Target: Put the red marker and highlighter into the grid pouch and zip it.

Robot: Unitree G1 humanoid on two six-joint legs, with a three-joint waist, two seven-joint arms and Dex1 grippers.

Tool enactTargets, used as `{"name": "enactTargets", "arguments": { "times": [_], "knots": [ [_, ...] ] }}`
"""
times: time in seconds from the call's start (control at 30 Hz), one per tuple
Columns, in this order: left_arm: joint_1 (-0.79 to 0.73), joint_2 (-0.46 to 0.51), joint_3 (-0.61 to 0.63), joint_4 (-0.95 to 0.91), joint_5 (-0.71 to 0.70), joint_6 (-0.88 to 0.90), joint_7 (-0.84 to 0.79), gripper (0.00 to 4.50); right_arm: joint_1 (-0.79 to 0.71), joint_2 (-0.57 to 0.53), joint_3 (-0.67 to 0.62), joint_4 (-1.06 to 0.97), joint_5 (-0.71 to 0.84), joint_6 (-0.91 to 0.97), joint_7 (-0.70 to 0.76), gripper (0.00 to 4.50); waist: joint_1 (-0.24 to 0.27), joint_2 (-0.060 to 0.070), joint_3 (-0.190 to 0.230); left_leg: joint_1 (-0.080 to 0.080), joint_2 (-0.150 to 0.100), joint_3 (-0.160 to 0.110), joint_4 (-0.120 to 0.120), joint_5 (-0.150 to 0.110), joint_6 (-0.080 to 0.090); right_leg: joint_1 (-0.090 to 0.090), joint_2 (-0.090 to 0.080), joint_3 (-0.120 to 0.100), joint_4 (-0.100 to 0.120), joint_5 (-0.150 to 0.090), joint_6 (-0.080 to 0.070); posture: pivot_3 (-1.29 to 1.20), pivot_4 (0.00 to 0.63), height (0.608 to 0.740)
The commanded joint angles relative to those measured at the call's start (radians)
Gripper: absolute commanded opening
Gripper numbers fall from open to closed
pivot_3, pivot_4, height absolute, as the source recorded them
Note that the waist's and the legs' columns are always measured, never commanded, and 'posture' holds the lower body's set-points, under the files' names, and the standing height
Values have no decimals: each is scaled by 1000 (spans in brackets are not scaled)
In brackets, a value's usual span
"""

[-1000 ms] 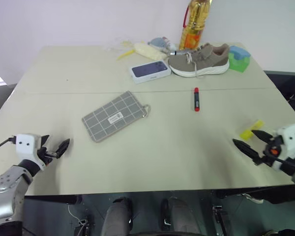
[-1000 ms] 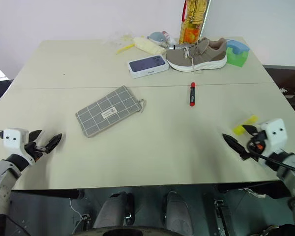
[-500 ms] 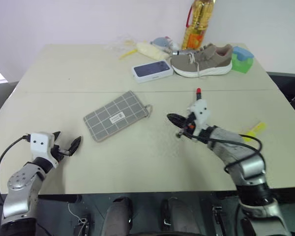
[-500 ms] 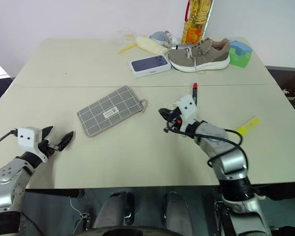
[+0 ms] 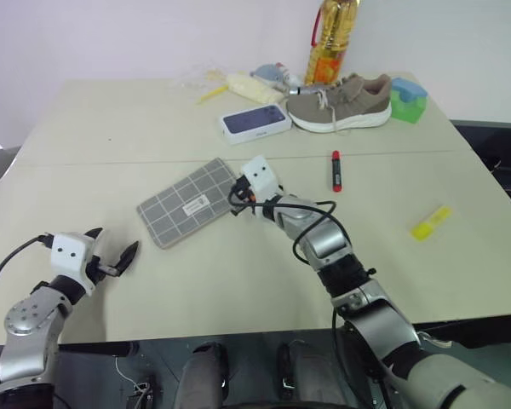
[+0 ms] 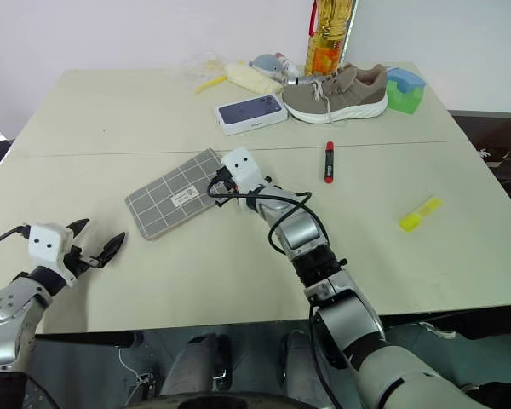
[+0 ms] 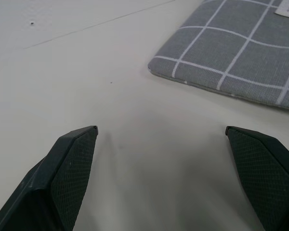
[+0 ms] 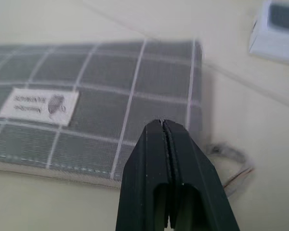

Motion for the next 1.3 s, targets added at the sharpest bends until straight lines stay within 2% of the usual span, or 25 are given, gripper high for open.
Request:
{"name": "enactTargets", "arguments": {
  "times": [0.03, 0.27, 0.47, 0.77, 0.97, 1.07, 1.23, 1.3],
  "knots": [
    [21, 23, 11, -26, 13, -30, -9, 4500, -29, 16, -34, 22, 5, 57, -5, 39, -1, 0, 0, 0, 1, 0, 0, 0, 0, 0, 0, 0, 0, 0, 0, 0, 150, 724],
    [36, 151, -35, 34, 143, -206, -82, 4500, -16, 38, -78, 13, 34, 119, 12, 39, 0, 0, 0, 0, 1, 0, 0, 0, 0, 0, 0, 0, 0, 0, 0, 0, 150, 724],
    [-96, 221, -141, 206, 271, -446, -102, 4500, -12, 52, -86, 10, 27, 127, 9, 39, 3, 1, 0, 0, 1, 0, 0, 0, 0, 0, -1, -1, 0, 0, 0, 0, 150, 724],
    [-319, 213, -305, 456, 332, -695, -167, 4500, -9, 59, -75, 4, 16, 125, 5, 39, 2, 1, 0, 0, -1, 1, 0, 0, 0, 0, -1, -1, 0, 0, 0, 0, 150, 724],
    [-428, 207, -388, 574, 407, -835, -149, 4500, -5, 57, -74, -3, 10, 124, 2, 39, 5, 1, 0, 0, -1, 1, 0, 0, 0, 0, -1, -1, 0, 0, 0, 0, 150, 724],
    [-470, 202, -414, 615, 422, -899, -138, 3604, 0, 54, -74, -9, 9, 126, 1, 0, 5, 1, 0, 0, -1, 1, 0, 0, 0, 0, -1, -1, 0, 0, 0, 0, 150, 724],
    [-518, 198, -449, 665, 409, -962, -157, 973, 4, 52, -74, -15, 3, 127, 0, 0, 6, 1, 0, 0, -1, 1, 0, 0, 0, 0, -1, -1, 0, 0, 0, 0, 150, 724],
    [-523, 200, -452, 673, 399, -971, -161, 69, 6, 52, -74, -18, 2, 128, -1, 0, 3, 1, 0, 0, -1, 1, 0, 0, 0, 0, -1, -1, 0, 0, 0, 0, 150, 724]
  ]
}}
